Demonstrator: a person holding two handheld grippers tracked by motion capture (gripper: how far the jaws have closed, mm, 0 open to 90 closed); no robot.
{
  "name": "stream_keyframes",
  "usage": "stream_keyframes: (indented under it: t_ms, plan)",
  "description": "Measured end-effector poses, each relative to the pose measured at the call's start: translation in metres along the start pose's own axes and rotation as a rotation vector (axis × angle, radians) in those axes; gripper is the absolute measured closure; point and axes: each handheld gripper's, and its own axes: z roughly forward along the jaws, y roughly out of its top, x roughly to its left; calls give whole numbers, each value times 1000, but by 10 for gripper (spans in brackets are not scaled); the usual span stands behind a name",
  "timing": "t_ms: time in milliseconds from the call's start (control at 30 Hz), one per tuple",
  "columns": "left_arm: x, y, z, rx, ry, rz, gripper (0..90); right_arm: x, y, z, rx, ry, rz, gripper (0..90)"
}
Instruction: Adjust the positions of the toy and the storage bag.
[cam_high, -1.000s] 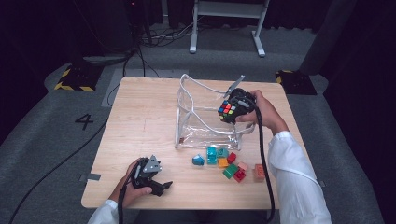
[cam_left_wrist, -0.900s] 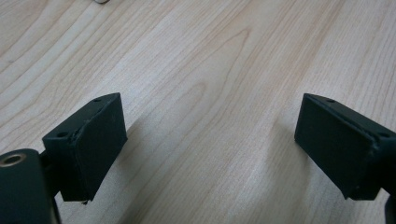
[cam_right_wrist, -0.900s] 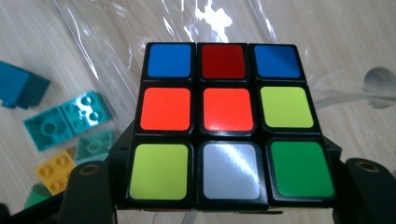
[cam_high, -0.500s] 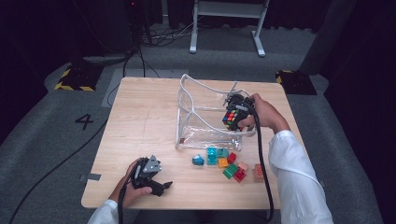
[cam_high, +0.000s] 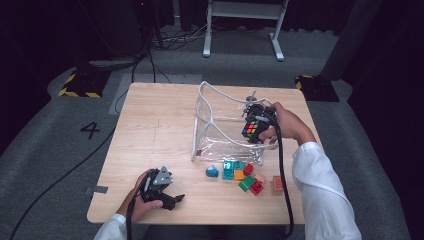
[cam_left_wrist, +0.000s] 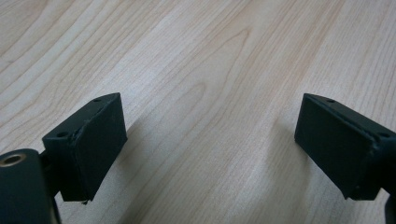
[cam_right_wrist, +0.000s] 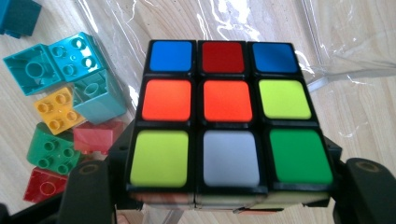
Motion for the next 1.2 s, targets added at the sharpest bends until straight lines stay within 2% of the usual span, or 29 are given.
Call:
stream_keyframes:
  t_ms: [133, 200, 233, 267, 300, 467, 600, 733, 767, 833, 933, 1067, 1200]
  plan:
    - [0, 0, 0, 0, 0, 0, 92, 2, -3, 0, -18, -28, 16, 325]
    - [0, 0, 0, -4, -1, -5, 92, 2, -7, -3, -65, -32, 37, 319]
    - [0, 0, 0, -3, -2, -3, 92, -1, -10, -5, -121, -48, 8, 315]
    - [0, 0, 0, -3, -4, -8, 91, 0, -12, -7, -127, -42, 26, 317]
    - [0, 0, 0, -3, -4, -7, 91, -1, -14, -8, -151, -50, 14, 320]
    - [0, 0, 1, -5, -4, -10, 91, 3, -31, -19, -252, -83, 36, 302]
    - [0, 0, 1, -5, -4, -10, 91, 9, -49, -30, -411, -101, 72, 298]
    - [0, 0, 1, -5, -3, -10, 91, 17, -72, -47, -581, -113, 133, 297]
    - [0, 0, 1, -5, -3, -10, 91, 19, -78, -51, -608, -129, 142, 294]
    - [0, 0, 1, -5, -3, -10, 91, 23, -88, -57, -665, -124, 163, 290]
    - [0, 0, 1, -5, -3, -10, 91, 35, -107, -68, -719, -171, 181, 268]
    - [0, 0, 1, -5, -3, -10, 91, 45, -132, -78, -812, -184, 199, 257]
    - [0, 0, 1, -5, -5, -10, 91, 54, -149, -77, -838, -205, 213, 253]
